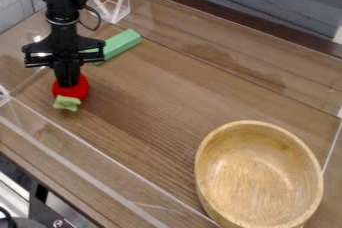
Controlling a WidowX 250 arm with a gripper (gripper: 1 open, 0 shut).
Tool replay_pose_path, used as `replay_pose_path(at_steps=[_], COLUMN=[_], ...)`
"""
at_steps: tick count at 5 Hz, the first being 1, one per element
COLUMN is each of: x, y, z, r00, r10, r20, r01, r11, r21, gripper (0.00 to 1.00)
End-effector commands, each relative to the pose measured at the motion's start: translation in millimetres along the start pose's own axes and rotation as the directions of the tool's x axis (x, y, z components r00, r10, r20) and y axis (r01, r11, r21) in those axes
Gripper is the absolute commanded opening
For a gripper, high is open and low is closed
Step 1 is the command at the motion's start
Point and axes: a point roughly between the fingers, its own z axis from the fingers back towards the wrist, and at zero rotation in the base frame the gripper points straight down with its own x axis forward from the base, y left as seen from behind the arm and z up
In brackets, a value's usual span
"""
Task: Move the red object to the left side of the table
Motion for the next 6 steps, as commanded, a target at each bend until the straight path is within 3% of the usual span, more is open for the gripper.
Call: replay_pose_path(at_steps=[1, 3, 6], x=[0.5, -2.6, -23.6], y=[3, 7, -20], z=[-15.1, -7.2, -14.8], r00=[0.992, 0.977, 0.94], r10=[0.106, 0.177, 0.283], r20=[-0.065, -0.118, -0.192], r01=[-0.105, -0.172, -0.271], r11=[0.994, 0.984, 0.959], r21=[0.023, 0.05, 0.087], gripper=[0.0, 0.0, 0.0])
